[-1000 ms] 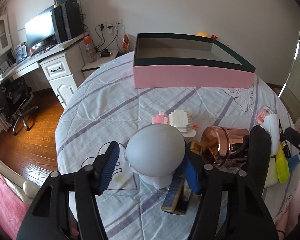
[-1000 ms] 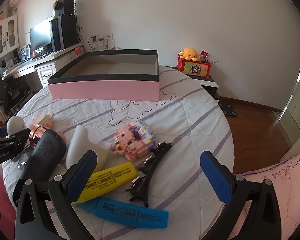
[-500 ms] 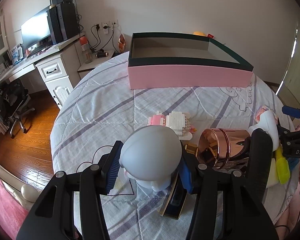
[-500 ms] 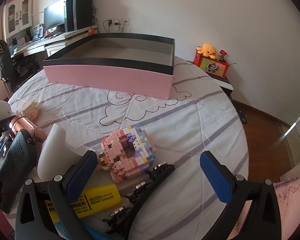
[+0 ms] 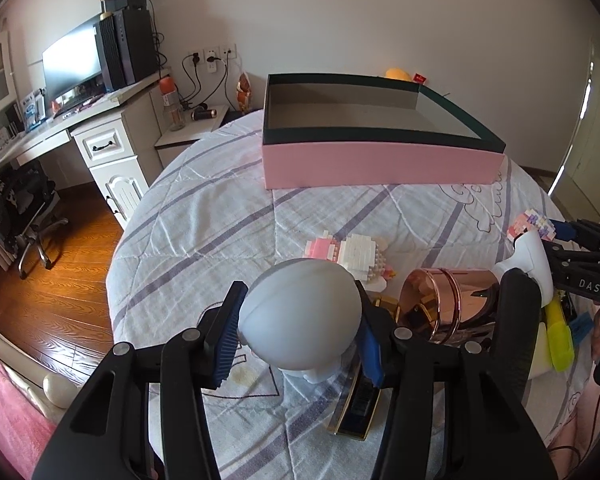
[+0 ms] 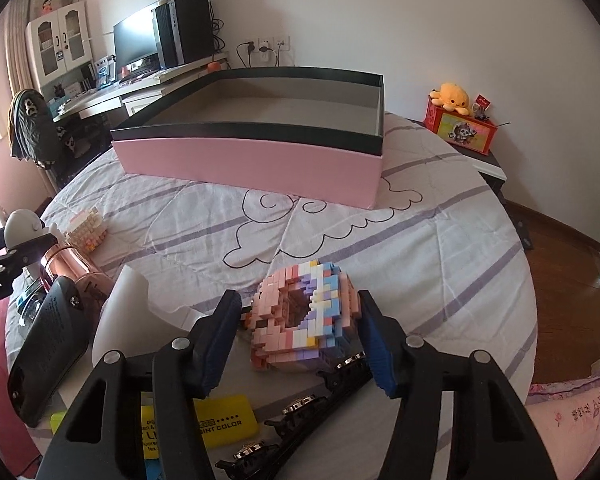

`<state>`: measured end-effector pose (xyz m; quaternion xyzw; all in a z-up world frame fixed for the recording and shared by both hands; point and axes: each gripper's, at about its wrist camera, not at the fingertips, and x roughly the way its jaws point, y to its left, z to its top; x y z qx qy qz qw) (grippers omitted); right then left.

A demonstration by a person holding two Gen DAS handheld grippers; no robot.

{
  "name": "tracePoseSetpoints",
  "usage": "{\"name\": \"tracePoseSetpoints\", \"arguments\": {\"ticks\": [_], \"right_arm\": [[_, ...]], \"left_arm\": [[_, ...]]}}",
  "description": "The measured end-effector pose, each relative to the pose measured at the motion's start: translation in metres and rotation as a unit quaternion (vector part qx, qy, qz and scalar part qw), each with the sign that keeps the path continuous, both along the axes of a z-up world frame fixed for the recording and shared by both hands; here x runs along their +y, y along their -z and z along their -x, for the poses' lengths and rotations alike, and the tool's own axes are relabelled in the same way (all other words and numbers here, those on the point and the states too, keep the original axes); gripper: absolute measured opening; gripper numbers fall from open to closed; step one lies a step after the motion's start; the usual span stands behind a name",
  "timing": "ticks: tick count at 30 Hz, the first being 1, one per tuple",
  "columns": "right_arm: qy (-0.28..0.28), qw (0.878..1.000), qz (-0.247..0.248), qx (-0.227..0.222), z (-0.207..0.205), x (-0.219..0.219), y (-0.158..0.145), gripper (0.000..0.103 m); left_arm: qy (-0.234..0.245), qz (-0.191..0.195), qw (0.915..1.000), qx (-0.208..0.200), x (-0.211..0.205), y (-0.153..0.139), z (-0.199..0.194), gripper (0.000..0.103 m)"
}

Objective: Organize rigid objects
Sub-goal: 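Grasp the white dome lamp with the left tool while the right tool grasps the pixel-block donut, then carry the lamp in the left tool while the right tool carries the donut into the pink box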

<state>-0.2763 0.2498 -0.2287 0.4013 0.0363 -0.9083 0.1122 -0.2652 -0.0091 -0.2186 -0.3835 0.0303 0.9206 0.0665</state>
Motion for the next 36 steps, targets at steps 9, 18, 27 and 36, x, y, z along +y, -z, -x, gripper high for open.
{"name": "tracePoseSetpoints", "arguments": {"ticks": [9,18,27,36], "right_arm": [[0.021,1.0,-0.002,0.023,-0.006,0.004,-0.015,0.059],[0.022,0.999,0.01,0.044,-0.009,0.005,-0.036,0.059],[-0.002,0.998,0.016,0.062,0.002,-0.014,-0.061,0.059],[-0.026,0.998,0.018,0.059,0.046,-0.029,-0.079,0.059]], "left_arm": [[-0.002,0.005,0.9998,0.02,-0.002,-0.017,0.001,0.051],[0.005,0.012,0.9989,0.046,0.002,-0.04,0.001,0.051],[0.028,0.026,0.9958,0.083,0.025,-0.073,0.016,0.051],[0.054,0.03,0.9943,0.087,0.045,-0.094,0.067,0.051]]}}
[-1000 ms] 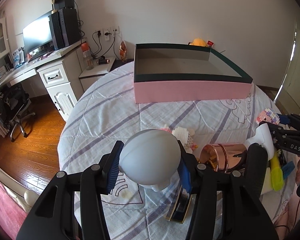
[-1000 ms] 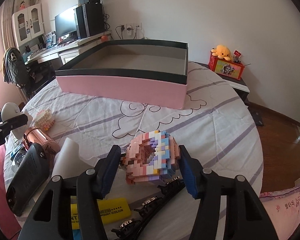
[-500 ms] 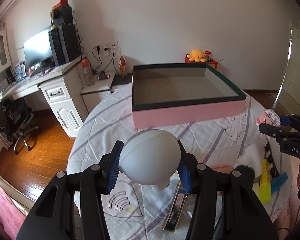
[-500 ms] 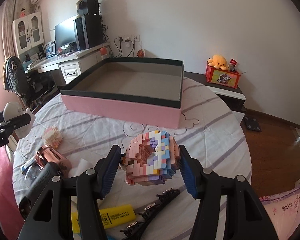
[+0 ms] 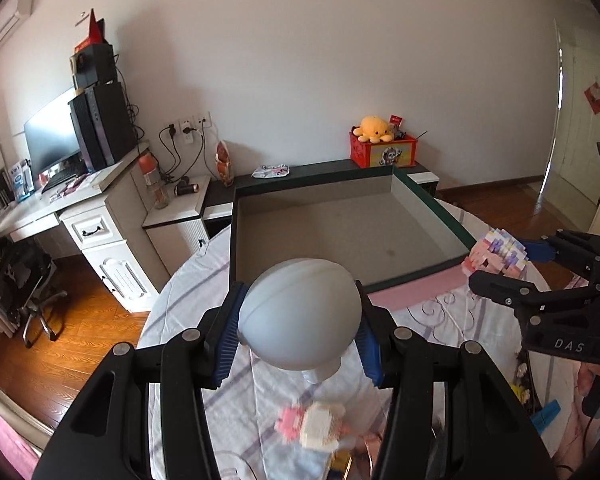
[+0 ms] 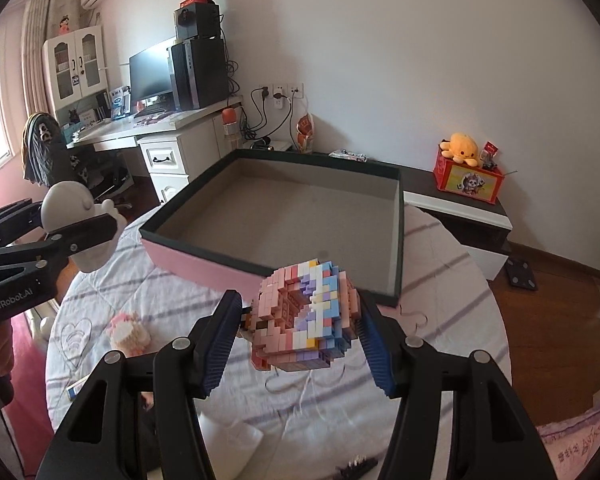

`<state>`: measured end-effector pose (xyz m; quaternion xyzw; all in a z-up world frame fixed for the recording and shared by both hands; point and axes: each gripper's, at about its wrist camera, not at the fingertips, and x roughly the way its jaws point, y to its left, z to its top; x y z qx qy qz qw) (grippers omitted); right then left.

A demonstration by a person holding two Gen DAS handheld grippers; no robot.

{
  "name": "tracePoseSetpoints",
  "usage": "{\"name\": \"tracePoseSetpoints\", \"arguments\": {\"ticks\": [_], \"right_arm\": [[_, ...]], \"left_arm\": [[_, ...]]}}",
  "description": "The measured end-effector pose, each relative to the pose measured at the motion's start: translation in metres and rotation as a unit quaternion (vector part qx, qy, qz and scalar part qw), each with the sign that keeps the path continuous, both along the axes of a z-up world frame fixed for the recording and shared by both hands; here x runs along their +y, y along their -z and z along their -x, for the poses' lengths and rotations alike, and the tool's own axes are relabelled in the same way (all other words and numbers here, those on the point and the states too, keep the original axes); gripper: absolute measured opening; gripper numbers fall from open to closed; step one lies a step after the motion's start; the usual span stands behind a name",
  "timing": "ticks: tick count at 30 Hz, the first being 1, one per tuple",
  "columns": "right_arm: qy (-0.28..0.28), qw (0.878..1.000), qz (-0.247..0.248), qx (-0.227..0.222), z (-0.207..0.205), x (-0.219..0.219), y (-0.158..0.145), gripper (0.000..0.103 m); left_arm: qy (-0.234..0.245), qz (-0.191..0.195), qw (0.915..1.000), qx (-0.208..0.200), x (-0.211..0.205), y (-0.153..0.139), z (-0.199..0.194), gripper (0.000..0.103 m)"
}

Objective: Organize rigid objects
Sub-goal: 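Carry the lamp in the left tool while the right tool carries the donut into the pink box, then open the left tool to release the lamp while the right tool releases the donut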

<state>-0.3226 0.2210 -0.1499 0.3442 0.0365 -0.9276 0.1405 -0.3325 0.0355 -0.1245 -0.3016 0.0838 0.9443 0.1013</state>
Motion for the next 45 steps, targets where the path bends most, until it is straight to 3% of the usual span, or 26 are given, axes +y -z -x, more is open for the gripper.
{"name": "tracePoseSetpoints", "arguments": {"ticks": [7,17,23,27,34,35,38,39,45], "right_arm": [[-0.017,1.0,-0.007,-0.012,0.047,-0.022,0.001,0.059],[-0.043,0.997,-0.011,-0.065,0.108,-0.053,0.031,0.059],[-0.05,0.994,-0.013,-0.093,0.127,-0.062,0.048,0.059],[-0.052,0.993,-0.01,-0.103,0.132,-0.063,0.054,0.059],[-0.056,0.992,-0.012,-0.11,0.133,-0.066,0.059,0.059],[-0.057,0.992,-0.011,-0.112,0.133,-0.067,0.061,0.059],[-0.058,0.992,-0.014,-0.114,0.132,-0.071,0.062,0.059],[-0.057,0.992,-0.011,-0.114,0.132,-0.071,0.062,0.059],[-0.052,0.992,-0.009,-0.114,0.13,-0.073,0.06,0.059]], "left_arm": [[-0.005,-0.001,0.9998,-0.018,0.005,0.0,0.058,0.051],[-0.022,0.005,0.9975,-0.066,0.006,0.04,0.114,0.051],[-0.036,0.012,0.9955,-0.087,-0.005,0.061,0.129,0.051],[-0.037,0.022,0.9959,-0.08,-0.004,0.064,0.128,0.047],[-0.041,0.017,0.9961,-0.075,-0.009,0.065,0.126,0.049],[-0.042,0.016,0.9962,-0.074,-0.01,0.064,0.125,0.053],[-0.057,0.025,0.9965,-0.056,-0.012,0.059,0.119,0.083],[-0.063,0.027,0.9967,-0.045,-0.013,0.057,0.116,0.088],[-0.067,0.021,0.9968,-0.037,-0.019,0.052,0.11,0.091]]}}
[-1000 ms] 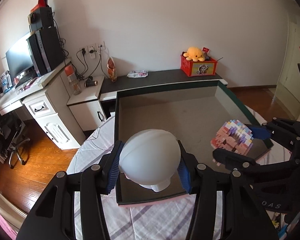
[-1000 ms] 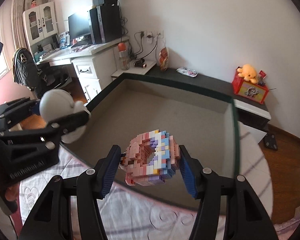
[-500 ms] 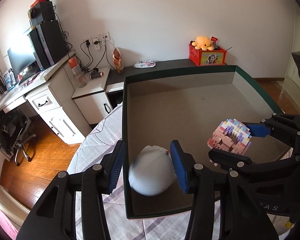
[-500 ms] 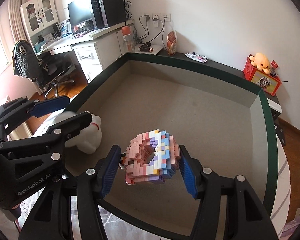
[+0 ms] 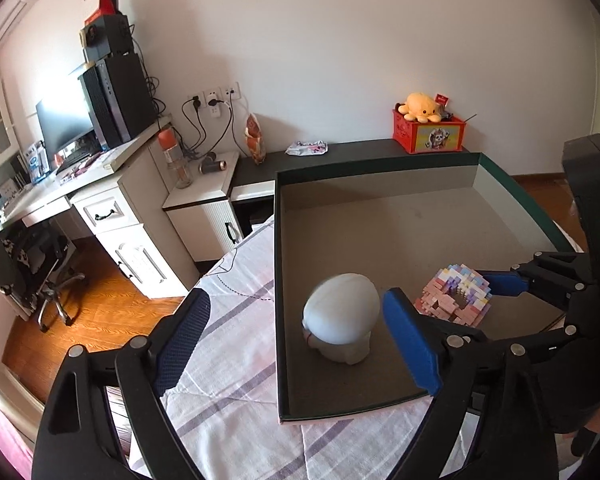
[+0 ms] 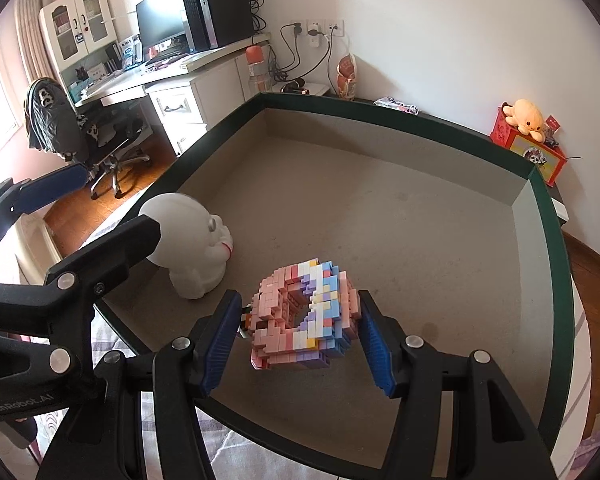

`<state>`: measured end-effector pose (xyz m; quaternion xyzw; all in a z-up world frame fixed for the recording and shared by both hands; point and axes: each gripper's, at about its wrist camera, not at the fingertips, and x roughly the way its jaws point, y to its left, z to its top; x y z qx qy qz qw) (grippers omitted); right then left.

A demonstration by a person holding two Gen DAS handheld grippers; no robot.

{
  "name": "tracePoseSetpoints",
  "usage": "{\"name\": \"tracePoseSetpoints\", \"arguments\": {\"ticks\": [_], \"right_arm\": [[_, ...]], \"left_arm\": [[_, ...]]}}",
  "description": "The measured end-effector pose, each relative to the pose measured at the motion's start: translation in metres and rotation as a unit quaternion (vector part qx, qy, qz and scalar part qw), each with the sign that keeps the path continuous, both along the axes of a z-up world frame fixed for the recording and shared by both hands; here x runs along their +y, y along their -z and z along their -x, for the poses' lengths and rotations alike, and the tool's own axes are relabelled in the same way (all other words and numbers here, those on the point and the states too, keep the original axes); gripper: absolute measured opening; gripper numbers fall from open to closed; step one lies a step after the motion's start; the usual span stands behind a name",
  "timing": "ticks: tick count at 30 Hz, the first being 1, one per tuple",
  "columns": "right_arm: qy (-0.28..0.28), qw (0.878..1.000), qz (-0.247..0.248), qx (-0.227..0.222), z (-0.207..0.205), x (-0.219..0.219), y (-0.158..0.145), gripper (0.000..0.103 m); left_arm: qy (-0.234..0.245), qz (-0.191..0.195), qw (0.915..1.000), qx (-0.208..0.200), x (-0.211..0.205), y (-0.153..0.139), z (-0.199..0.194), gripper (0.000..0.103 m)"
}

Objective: Organize rigid objects
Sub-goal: 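Open the left tool to release the lamp while the right tool releases the donut, then withdraw both tools and move the left tool toward the black remote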

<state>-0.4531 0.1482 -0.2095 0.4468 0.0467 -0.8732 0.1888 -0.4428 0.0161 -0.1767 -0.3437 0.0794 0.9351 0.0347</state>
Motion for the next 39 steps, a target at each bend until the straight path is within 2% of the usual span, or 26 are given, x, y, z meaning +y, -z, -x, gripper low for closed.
{"name": "tracePoseSetpoints", "arguments": {"ticks": [8,9,12,16,24,30,32,33,39], "right_arm": [[0.015,1.0,-0.002,0.006,-0.006,0.003,-0.005,0.061],[0.016,1.0,-0.001,0.007,-0.008,0.004,-0.007,0.063],[0.023,0.999,-0.011,0.021,-0.019,0.007,-0.014,0.079],[0.032,0.999,-0.01,0.043,-0.039,0.015,-0.031,0.08],[0.055,0.992,-0.015,0.112,-0.101,0.032,-0.079,0.082],[0.085,0.98,-0.021,0.179,-0.166,0.046,-0.117,0.092],[0.098,0.975,-0.024,0.197,-0.188,0.05,-0.123,0.097],[0.109,0.972,-0.031,0.204,-0.198,0.054,-0.125,0.103],[0.126,0.964,-0.024,0.233,-0.253,0.064,-0.131,0.103]], "left_arm": [[-0.007,-0.006,1.0,0.001,-0.005,-0.004,-0.007,0.094],[-0.007,-0.008,0.9999,0.001,-0.005,-0.006,-0.009,0.094],[-0.005,-0.004,1.0,0.006,-0.004,-0.012,-0.018,0.096],[-0.001,-0.011,0.9997,0.021,-0.002,-0.026,-0.038,0.097],[0.012,-0.026,0.9975,0.064,0.007,-0.065,-0.097,0.103],[0.026,-0.043,0.9927,0.11,0.014,-0.097,-0.159,0.103],[0.031,-0.047,0.9909,0.122,0.017,-0.105,-0.18,0.103],[0.033,-0.05,0.9901,0.127,0.017,-0.107,-0.189,0.103],[0.043,-0.052,0.9873,0.144,0.022,-0.112,-0.241,0.103]]}}
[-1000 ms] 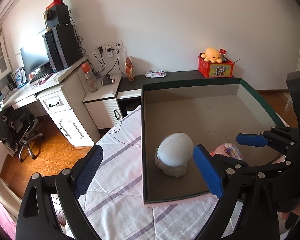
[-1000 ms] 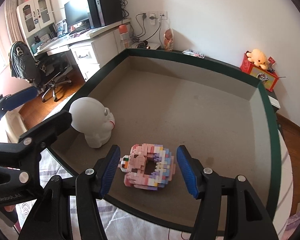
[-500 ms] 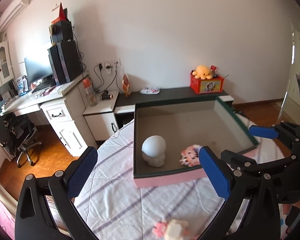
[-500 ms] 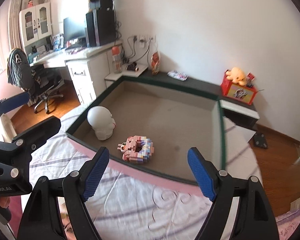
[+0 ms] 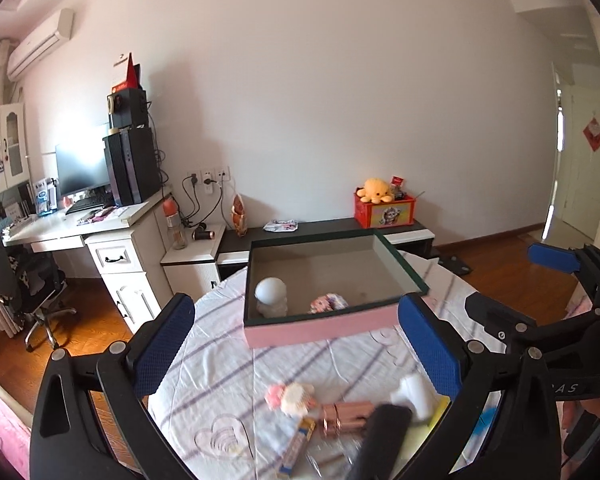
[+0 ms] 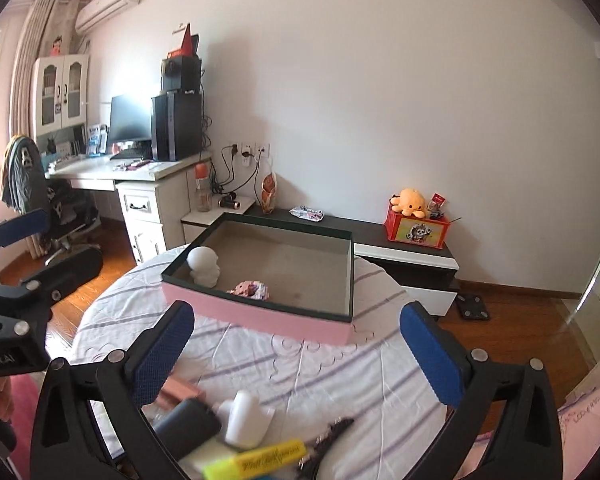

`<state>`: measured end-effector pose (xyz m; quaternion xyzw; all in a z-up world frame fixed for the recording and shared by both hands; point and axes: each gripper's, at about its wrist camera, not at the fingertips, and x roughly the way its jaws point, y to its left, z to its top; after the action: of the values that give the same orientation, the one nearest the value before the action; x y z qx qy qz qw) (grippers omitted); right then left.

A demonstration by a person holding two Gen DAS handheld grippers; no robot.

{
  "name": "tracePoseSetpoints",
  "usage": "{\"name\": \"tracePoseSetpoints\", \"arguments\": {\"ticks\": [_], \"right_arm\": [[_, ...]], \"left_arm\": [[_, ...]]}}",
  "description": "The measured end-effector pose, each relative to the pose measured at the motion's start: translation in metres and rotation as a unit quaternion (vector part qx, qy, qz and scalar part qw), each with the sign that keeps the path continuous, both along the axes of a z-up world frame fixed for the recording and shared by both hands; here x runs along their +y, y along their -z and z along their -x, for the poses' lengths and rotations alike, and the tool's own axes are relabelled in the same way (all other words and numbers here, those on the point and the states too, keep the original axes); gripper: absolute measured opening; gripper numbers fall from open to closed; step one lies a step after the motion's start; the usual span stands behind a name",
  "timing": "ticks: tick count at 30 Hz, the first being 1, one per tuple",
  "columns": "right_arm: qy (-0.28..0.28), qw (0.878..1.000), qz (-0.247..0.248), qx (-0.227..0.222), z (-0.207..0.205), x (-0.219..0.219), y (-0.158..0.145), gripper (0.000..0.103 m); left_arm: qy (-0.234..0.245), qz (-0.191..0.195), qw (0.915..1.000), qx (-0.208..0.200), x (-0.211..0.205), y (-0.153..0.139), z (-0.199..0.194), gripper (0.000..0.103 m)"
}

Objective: Organize rigid objects
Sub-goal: 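Withdraw both tools and move the left tool toward the black remote, then grasp the black remote with the left tool and lift it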

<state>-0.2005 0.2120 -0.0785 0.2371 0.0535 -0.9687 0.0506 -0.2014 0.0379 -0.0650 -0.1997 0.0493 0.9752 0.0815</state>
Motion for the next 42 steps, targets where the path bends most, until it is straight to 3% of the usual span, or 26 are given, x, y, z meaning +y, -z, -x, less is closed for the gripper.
{"name": "tracePoseSetpoints", "arguments": {"ticks": [9,19,28,40,42], "right_arm": [[0.016,1.0,0.009,0.01,-0.054,0.012,0.006,0.103],[0.033,0.999,0.027,-0.009,-0.072,0.031,0.028,0.103],[0.043,0.997,0.032,-0.05,-0.061,0.04,0.064,0.103],[0.055,0.991,0.047,-0.117,-0.04,0.056,0.117,0.103],[0.055,0.99,0.049,-0.123,-0.037,0.057,0.122,0.103]], "left_arm": [[-0.016,0.006,0.9998,0.006,-0.01,0.005,-0.049,0.103],[-0.037,0.008,0.9989,-0.028,-0.025,0.028,-0.057,0.103],[0.003,0.034,0.9948,-0.096,0.001,0.078,-0.048,0.103],[0.038,0.071,0.98,-0.182,0.037,0.147,-0.023,0.103],[0.042,0.075,0.9779,-0.191,0.041,0.154,-0.02,0.099]]}}
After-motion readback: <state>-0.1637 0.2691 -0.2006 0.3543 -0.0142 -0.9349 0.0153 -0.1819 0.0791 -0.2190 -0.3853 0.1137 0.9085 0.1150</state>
